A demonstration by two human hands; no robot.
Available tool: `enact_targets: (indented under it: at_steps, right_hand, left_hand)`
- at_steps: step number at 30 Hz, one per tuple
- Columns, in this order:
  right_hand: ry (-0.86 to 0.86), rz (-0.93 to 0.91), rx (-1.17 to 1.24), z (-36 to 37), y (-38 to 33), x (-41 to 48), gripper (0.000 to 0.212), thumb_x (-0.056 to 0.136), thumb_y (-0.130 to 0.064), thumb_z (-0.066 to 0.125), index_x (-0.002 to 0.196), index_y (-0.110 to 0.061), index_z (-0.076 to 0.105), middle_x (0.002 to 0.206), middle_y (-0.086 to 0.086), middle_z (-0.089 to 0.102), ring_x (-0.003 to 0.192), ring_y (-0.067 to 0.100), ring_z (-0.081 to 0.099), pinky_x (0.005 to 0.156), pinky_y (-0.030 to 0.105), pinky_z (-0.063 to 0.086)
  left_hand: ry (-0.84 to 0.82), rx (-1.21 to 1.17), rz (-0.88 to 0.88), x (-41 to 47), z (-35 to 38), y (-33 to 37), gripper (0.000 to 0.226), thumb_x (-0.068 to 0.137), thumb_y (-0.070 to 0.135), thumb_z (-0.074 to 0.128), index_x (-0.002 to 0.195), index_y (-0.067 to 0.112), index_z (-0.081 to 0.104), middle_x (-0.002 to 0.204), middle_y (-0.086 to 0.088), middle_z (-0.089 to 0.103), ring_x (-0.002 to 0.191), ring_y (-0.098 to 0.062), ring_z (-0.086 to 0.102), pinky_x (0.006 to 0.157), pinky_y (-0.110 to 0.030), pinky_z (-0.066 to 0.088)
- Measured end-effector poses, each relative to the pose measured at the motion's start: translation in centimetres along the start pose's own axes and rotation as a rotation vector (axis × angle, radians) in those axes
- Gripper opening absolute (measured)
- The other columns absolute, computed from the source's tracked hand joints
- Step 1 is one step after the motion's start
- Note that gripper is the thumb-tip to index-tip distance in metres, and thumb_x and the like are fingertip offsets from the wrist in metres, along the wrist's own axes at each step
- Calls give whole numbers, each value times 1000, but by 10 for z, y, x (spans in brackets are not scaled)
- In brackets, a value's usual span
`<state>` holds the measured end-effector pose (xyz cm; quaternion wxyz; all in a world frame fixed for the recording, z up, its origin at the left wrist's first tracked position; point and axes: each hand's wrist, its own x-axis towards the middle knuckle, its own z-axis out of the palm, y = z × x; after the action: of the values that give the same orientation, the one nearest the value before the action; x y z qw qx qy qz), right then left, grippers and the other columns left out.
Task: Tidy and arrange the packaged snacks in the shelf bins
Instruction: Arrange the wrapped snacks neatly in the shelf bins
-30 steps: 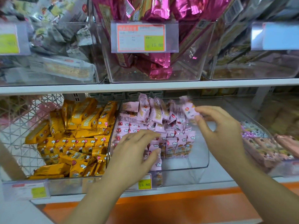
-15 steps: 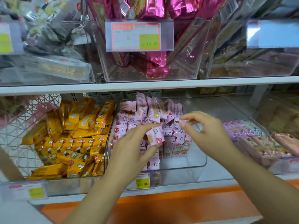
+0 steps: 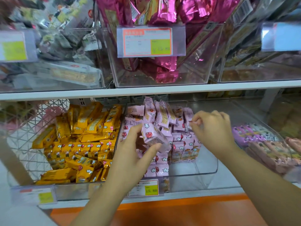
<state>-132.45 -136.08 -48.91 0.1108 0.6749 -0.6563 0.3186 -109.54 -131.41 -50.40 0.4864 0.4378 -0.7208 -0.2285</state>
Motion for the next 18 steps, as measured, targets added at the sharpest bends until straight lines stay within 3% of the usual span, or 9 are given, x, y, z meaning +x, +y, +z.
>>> enact_targets:
  at_steps: [2,4,6,8,11,13,14,17,18]
  right_hand:
    - [59,57,211,-13,2,-3,10,87,-13,63,80,-19,59,83,-2,54,75,17,52,72,29,36]
    - [66,143,365,-28,7,-10,15,91,-14,59,79,-21,52,95,-2,50,71,9,51,67,24,39]
    - [40,247,521,-42,11,-21,16,95,-18,51,80,-24,49,101,-3,54,70,9,57,67,25,48]
    - [12,342,753,-53,13,-30,17,98,-16,45,82,-22,47,96,-2,61,66,13,66,60,26,54]
    - [-52,426,1000,-64,19,-38,20,100,-10,42,82,-19,48,74,2,67,65,20,69,58,27,54]
    - [-111,423,1080,-66,22,-41,24,100,-9,41,82,-21,52,77,8,66,67,25,69,63,32,54]
    - [-143,401,1091,-67,23,-42,27,100,-8,40,83,-23,55,82,11,65,68,27,68,65,34,54]
    - [-259,319,1073,-69,22,-41,38,99,-9,40,84,-30,68,90,13,68,70,28,68,67,34,54]
    - [-292,303,1083,-70,21,-40,34,97,-13,44,83,-30,70,89,11,69,71,27,67,68,35,54]
  left_hand:
    - [-22,-61,-18,2,0,3,37,81,57,61,109,35,48,96,17,65,90,-6,63,79,-37,53]
    - [-44,-89,-28,3,2,6,36,82,50,64,112,41,46,101,20,64,94,-6,63,83,-42,54]
    - [-53,-93,-17,4,5,7,46,85,36,68,119,49,40,101,19,62,86,-6,63,81,-41,54]
    - [-75,-74,-9,3,9,10,63,87,25,66,125,60,29,93,5,65,66,-14,62,73,-43,54]
    - [-137,-117,-17,1,13,15,73,90,22,62,127,68,19,72,-10,68,63,-29,62,69,-44,54]
    - [-151,-104,-21,1,14,16,70,90,25,60,120,73,19,59,-6,62,51,-18,52,57,-31,46]
    - [-153,-106,-28,1,14,17,66,90,28,59,117,75,22,56,-7,60,50,-17,48,55,-31,42]
    - [-169,-151,-89,3,15,16,49,89,35,56,115,69,32,71,-23,60,68,-38,59,57,-43,46]
    - [-179,-148,-98,2,14,17,46,90,33,56,114,66,35,63,-19,57,66,-38,58,55,-40,43]
